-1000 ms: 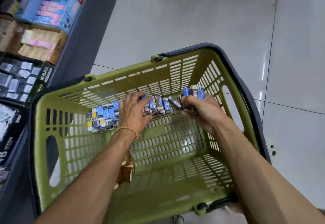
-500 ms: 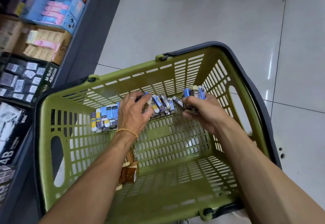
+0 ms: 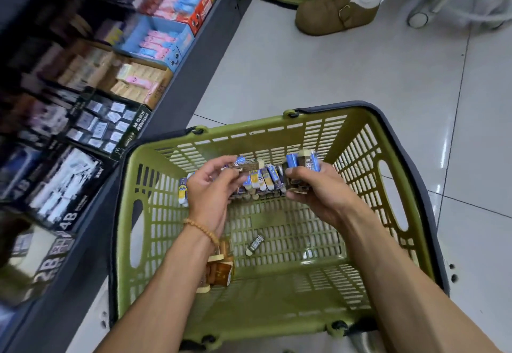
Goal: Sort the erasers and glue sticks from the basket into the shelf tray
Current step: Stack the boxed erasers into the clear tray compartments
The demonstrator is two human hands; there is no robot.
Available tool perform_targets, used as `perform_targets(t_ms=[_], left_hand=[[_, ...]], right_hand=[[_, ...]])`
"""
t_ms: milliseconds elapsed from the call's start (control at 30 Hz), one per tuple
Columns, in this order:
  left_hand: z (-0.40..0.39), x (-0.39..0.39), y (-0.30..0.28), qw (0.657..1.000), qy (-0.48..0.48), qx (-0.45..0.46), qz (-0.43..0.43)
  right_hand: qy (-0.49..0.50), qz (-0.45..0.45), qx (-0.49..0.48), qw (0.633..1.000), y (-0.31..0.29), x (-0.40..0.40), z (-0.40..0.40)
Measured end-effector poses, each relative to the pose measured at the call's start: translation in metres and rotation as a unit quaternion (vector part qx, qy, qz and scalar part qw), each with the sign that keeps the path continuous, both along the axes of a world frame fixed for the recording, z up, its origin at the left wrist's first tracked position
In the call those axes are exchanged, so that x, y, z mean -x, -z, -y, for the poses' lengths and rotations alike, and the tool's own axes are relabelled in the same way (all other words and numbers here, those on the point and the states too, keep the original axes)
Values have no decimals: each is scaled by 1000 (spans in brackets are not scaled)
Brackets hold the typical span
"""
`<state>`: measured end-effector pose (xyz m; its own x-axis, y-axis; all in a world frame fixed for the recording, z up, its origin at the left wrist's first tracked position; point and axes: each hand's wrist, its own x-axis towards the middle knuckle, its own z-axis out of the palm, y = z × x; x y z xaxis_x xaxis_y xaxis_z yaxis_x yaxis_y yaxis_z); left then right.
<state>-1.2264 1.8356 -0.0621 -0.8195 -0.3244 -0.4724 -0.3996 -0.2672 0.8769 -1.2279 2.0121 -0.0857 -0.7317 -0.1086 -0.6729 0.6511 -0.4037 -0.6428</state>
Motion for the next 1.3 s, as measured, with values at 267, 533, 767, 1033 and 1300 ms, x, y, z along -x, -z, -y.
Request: perform_targets(t_ms=[267,533,767,1033,1300], left_hand=[[36,-40,-72,995,77,-53,-28],[91,-79,-129,990,85,77,-80],[145,-111,-206,982,-15,130,-133],[227,-135,-273,947,-136,219,-193],[286,-121,-285,968,-79,96,-220]], right_hand=[[-44,-76,69,994,-67,-15,47],[-148,-160,84,972,-133,-32,102],[-189,-205,110,954,-206,-32,172],[-233,-260,125,929,-270,-22,248],[-265,-272,124,917,-288,-14,305]])
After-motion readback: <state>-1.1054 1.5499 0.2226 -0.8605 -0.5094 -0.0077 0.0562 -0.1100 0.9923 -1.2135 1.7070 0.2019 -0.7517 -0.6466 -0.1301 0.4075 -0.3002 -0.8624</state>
